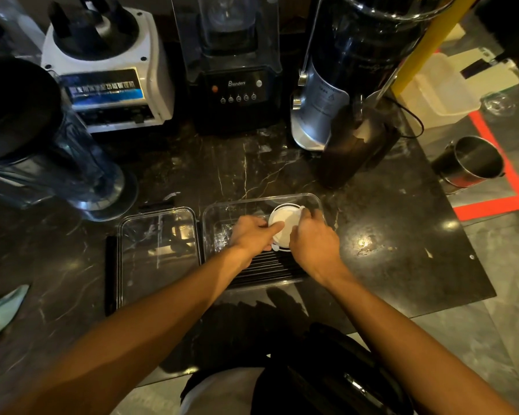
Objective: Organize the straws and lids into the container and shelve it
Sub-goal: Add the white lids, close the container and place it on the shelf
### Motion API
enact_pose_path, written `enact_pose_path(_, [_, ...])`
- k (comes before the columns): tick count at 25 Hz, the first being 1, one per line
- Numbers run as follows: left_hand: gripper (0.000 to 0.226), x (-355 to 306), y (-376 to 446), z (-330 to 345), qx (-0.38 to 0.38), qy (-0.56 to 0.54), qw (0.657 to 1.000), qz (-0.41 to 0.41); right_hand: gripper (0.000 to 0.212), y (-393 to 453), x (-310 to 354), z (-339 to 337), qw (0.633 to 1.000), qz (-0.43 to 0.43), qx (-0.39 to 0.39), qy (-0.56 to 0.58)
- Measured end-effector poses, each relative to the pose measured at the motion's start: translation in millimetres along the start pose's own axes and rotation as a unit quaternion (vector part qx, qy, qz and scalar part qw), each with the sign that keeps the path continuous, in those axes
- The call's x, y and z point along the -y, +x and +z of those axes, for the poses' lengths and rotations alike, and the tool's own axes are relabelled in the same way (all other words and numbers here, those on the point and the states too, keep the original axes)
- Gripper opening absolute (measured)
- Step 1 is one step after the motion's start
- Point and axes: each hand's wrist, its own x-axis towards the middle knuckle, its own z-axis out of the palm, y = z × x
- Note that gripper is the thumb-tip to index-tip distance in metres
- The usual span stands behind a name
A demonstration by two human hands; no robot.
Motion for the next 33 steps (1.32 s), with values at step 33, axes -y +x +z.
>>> enact_pose_path(33, [0.036,30,-12,-45,-0.009,0.309,0.936,0.171,0.039,-1,-32,-19,0.984,-0.152,0.068,-0.066])
